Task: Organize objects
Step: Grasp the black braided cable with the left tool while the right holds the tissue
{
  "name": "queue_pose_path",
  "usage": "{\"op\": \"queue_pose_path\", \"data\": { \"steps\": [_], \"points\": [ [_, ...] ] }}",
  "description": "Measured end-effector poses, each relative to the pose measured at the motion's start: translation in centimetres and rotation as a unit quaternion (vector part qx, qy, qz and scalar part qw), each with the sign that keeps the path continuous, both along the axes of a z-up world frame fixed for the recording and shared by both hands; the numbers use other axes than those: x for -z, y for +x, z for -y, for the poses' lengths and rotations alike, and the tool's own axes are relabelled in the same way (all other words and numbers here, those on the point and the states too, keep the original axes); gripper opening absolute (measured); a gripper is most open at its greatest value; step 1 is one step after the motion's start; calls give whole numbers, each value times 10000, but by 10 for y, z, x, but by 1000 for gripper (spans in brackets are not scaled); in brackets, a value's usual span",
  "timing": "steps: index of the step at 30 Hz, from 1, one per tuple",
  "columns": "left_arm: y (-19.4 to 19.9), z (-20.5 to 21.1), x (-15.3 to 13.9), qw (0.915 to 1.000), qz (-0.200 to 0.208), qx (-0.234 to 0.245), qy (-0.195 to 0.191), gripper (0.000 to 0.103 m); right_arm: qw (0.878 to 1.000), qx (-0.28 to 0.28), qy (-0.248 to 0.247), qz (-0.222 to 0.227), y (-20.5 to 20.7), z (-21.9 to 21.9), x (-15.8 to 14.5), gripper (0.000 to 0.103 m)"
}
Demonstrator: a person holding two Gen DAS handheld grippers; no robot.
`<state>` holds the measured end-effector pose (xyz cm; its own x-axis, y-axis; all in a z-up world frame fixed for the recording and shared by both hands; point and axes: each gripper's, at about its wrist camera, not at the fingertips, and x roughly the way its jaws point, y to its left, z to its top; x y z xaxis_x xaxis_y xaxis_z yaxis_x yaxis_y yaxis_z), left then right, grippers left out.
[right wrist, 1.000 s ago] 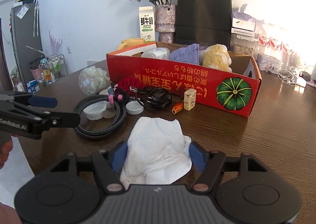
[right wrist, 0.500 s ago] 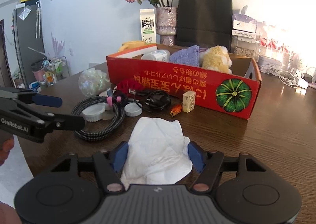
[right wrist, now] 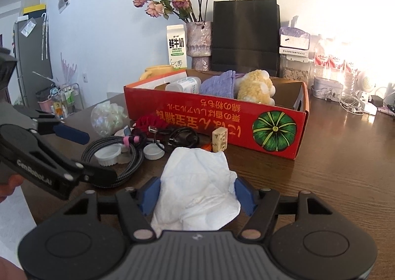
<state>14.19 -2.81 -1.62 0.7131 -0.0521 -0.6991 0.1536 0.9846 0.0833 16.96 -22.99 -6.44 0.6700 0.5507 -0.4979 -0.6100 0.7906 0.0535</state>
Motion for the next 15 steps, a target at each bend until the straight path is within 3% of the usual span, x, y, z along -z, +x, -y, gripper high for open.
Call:
{"op": "queue_pose_path", "data": {
  "steps": [12, 15],
  "points": [
    [28, 21, 3, 9951, -588, 160, 772, 103, 9997, -18, 213, 110, 8, 6, -5, 66],
    [31, 20, 5, 9948, -680, 89, 748, 103, 9995, -38, 273, 126, 11, 8, -7, 66]
  ]
}}
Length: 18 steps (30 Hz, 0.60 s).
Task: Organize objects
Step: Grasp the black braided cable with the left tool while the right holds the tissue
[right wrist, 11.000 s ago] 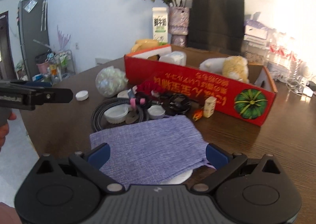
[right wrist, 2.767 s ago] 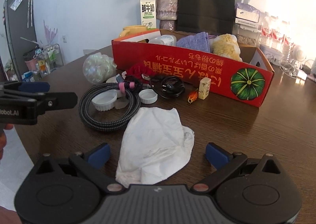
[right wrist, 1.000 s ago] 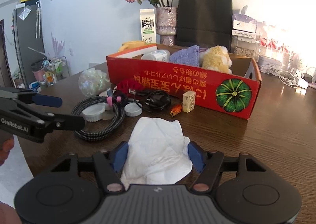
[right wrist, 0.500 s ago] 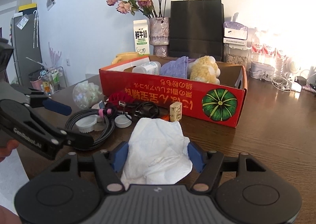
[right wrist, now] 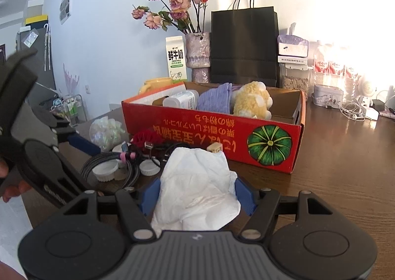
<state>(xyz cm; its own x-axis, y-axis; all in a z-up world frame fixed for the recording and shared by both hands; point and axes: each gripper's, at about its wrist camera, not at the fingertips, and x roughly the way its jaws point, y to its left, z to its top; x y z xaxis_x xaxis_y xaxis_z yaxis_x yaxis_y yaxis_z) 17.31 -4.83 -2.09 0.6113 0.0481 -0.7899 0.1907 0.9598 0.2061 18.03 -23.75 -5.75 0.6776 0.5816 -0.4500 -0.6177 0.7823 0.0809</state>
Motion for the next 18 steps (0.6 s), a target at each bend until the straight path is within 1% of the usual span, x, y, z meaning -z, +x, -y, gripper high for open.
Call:
{"op": "queue_pose_path", "data": {
  "steps": [2, 4, 9, 10, 12, 14, 18],
  "points": [
    [2, -3, 1, 9999, -1, -156, -49, 103, 10000, -20, 36, 4, 1, 0, 0, 66],
    [4, -6, 2, 9995, -19, -252, -189, 103, 10000, -40, 67, -2, 3, 0, 0, 66],
    [6, -9, 2, 9989, -61, -346, -315, 103, 9999, -57, 136, -33, 5, 2, 2, 66],
    [5, -9, 2, 9988, -67, -344, -334, 101, 9999, -56, 142, -34, 5, 2, 2, 66],
    [5, -9, 0, 9986, -54, -348, -390, 91, 9999, -51, 155, -41, 5, 2, 3, 66],
    [4, -8, -1, 9986, -40, -340, -392, 90, 9998, -50, 165, -48, 5, 2, 3, 66],
    [-4, -7, 0, 9985, 112, -315, -424, 88, 9998, -47, 163, -50, 6, 2, 3, 66]
  ]
}}
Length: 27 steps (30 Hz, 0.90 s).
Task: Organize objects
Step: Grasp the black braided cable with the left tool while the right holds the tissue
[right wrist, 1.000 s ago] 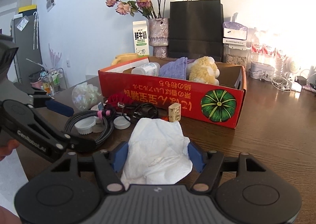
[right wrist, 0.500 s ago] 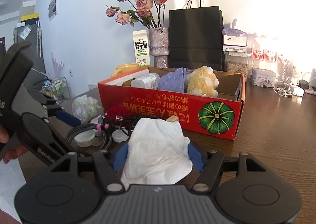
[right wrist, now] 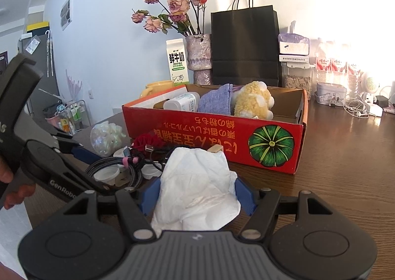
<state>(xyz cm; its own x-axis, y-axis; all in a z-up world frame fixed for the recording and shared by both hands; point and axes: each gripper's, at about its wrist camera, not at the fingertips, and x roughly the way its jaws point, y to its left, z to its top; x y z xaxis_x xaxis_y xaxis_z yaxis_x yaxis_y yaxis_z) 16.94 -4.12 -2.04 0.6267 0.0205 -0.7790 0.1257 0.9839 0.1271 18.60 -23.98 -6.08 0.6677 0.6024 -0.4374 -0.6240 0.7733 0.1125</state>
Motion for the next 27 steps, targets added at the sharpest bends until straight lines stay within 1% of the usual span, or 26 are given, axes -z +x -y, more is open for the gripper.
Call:
{"op": "queue_pose_path", "data": {
  "steps": [5, 9, 10, 11, 13, 16, 18, 24, 27],
  "points": [
    [-6, -4, 0, 9997, 166, -101, -125, 87, 10000, 25, -24, -6, 1, -1, 0, 66],
    [-15, -5, -4, 9989, 407, -73, -203, 87, 10000, 59, -43, -7, 1, -2, 0, 66],
    [-17, -5, -5, 9985, 482, -68, -262, 86, 10000, 69, -47, -6, 1, -2, 0, 66],
    [-19, -6, -6, 9979, 552, -80, -322, 83, 10000, 77, -53, -5, 1, -3, 0, 66],
    [-23, -8, -6, 9968, 661, -128, -436, 82, 9999, 97, -77, 0, 0, -4, 0, 66],
    [-26, -11, -4, 9959, 704, -199, -535, 82, 9999, 102, -108, 4, -1, -5, -1, 66],
    [-25, -13, -1, 9961, 653, -180, -558, 83, 9999, 103, -135, 11, -2, -6, -2, 66],
    [-15, -4, 1, 9992, 358, 55, -152, 88, 9998, 142, -157, 16, -3, -7, -2, 67],
    [-4, 4, 2, 9995, 56, 258, 147, 95, 9998, 149, -144, 3, -4, -6, -1, 67]
  ]
}}
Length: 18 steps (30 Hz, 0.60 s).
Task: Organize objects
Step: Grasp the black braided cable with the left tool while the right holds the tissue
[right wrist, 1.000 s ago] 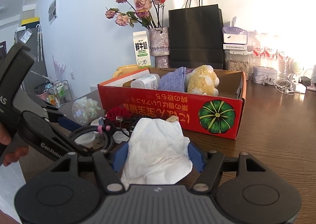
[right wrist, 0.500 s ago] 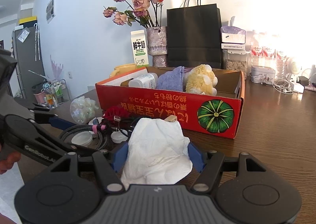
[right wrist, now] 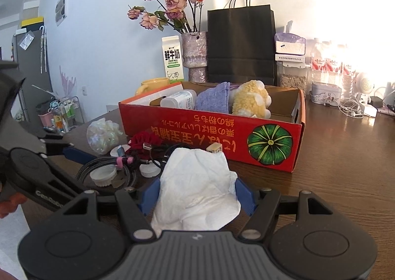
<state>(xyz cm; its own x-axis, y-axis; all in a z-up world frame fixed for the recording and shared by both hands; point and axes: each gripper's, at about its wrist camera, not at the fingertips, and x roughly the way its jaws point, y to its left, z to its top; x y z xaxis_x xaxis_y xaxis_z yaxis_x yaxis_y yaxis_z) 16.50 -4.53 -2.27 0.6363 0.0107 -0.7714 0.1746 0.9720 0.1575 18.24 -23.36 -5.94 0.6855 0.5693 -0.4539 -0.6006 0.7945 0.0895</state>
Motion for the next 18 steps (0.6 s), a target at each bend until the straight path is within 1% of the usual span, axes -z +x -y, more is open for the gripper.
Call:
{"op": "queue_pose_path", "data": {
  "steps": [4, 6, 8, 10, 13, 18],
  "points": [
    [14, 0, -2, 9993, -374, 45, 31, 99, 10000, -20, 41, 12, 0, 3, -1, 67],
    [18, -1, -3, 9990, -450, 44, 41, 99, 10000, -19, 65, 12, 1, 4, -1, 67],
    [17, -2, -5, 9995, -315, 66, 61, 87, 10000, -25, 88, 6, 1, 5, 0, 67],
    [13, -4, -6, 9997, -230, 70, -32, 85, 9999, -32, 109, -3, 2, 7, 0, 67],
    [2, -5, -6, 9999, 42, 73, -86, 80, 9999, -28, 131, -2, 2, 8, 1, 67],
    [-12, -9, -6, 9990, 310, -52, -314, 80, 9999, -30, 125, -2, 3, 8, 1, 67]
  ]
}}
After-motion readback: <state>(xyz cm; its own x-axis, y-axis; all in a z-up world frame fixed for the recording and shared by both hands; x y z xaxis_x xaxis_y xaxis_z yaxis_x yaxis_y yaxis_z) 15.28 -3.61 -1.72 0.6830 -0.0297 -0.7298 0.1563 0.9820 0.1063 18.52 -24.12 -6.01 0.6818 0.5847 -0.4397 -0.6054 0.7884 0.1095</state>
